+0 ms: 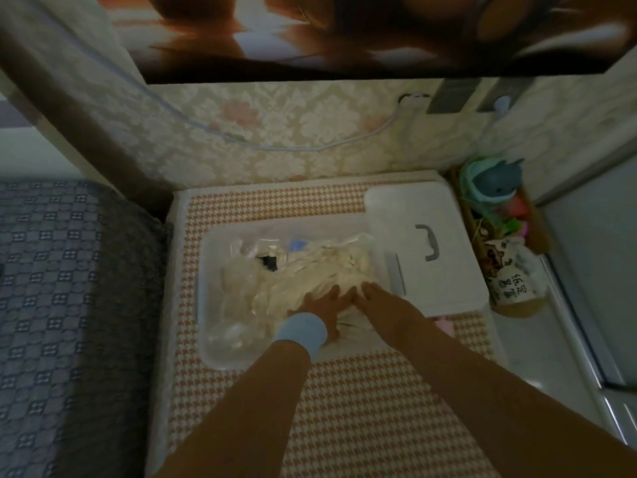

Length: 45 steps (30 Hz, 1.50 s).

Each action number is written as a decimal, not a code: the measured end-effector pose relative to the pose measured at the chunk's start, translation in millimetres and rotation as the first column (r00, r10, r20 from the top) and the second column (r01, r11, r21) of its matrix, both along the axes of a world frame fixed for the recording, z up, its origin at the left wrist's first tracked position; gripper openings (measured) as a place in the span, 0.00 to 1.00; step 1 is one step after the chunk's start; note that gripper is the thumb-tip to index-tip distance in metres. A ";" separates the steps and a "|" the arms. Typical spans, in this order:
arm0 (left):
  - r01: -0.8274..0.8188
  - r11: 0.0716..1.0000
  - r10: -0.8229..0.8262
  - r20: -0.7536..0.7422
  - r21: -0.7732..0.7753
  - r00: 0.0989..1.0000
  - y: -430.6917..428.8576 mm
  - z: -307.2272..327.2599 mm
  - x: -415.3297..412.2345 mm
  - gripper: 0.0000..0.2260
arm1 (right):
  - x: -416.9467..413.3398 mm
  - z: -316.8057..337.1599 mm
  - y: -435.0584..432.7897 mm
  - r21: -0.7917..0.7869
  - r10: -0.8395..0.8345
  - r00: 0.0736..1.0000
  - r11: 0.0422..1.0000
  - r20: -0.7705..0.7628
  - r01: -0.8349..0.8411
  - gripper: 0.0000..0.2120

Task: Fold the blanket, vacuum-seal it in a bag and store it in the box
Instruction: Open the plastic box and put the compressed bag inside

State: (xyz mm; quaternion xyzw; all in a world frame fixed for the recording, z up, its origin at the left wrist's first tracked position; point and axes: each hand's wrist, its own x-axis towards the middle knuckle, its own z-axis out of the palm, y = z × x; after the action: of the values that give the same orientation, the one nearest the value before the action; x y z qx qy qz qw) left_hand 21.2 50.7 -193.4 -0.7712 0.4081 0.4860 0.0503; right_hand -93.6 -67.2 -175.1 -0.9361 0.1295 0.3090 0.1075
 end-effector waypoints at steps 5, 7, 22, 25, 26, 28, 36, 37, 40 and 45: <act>-0.040 0.998 0.040 0.008 0.052 0.999 -12.2 -33.9 -2.2 0.46 | 16.6 -23.5 -10.9 -0.036 -0.009 0.997 0.999 -0.082 0.006 0.28; -0.025 0.995 0.021 0.043 0.096 0.999 -23.1 -44.8 -3.2 0.47 | 28.7 -36.5 -15.7 -0.040 -0.054 0.993 0.998 -0.103 0.050 0.24; 0.071 0.997 -0.069 0.474 0.014 0.878 14.5 23.9 58.0 0.29 | 72.9 -11.6 -1.4 -0.086 -0.017 0.986 0.996 -0.166 0.003 0.31; -0.053 0.979 -0.090 0.651 0.196 0.754 43.7 33.6 94.1 0.40 | 96.0 -3.4 8.0 0.044 -0.007 1.000 0.999 -0.004 0.007 0.45; -0.077 0.966 -0.105 0.644 0.248 0.757 53.4 33.0 100.1 0.44 | 102.0 -6.3 10.7 0.073 0.001 1.000 0.997 -0.003 -0.001 0.50; -0.079 0.955 -0.109 0.590 0.285 0.800 68.3 20.1 107.8 0.49 | 111.9 -21.6 12.8 0.103 -0.009 0.999 0.995 -0.053 0.015 0.57; -0.042 0.935 -0.021 0.173 0.352 0.985 44.8 -47.5 126.8 0.29 | 145.5 -62.7 -10.5 0.080 0.025 0.951 0.997 -0.307 0.000 0.72; -0.004 0.920 -0.068 0.170 0.391 0.983 42.6 -57.1 132.3 0.26 | 152.2 -66.2 -10.6 0.071 0.038 0.943 0.997 -0.331 -0.016 0.72; 0.025 0.922 -0.096 0.167 0.387 0.981 39.2 -75.6 145.6 0.27 | 160.1 -66.2 -9.7 0.047 0.046 0.930 0.998 -0.364 -0.031 0.73; -0.034 0.989 0.004 0.209 0.141 0.978 33.7 -28.6 127.3 0.31 | 147.7 -64.5 0.1 -0.013 0.028 0.946 0.999 -0.323 -0.034 0.76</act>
State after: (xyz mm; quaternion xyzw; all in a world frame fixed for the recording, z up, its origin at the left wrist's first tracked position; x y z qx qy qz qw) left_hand 148.4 84.4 -222.0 -0.8159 0.3572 0.4314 0.1434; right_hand 54.1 -67.1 -239.6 -0.8756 0.1336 0.4586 0.0715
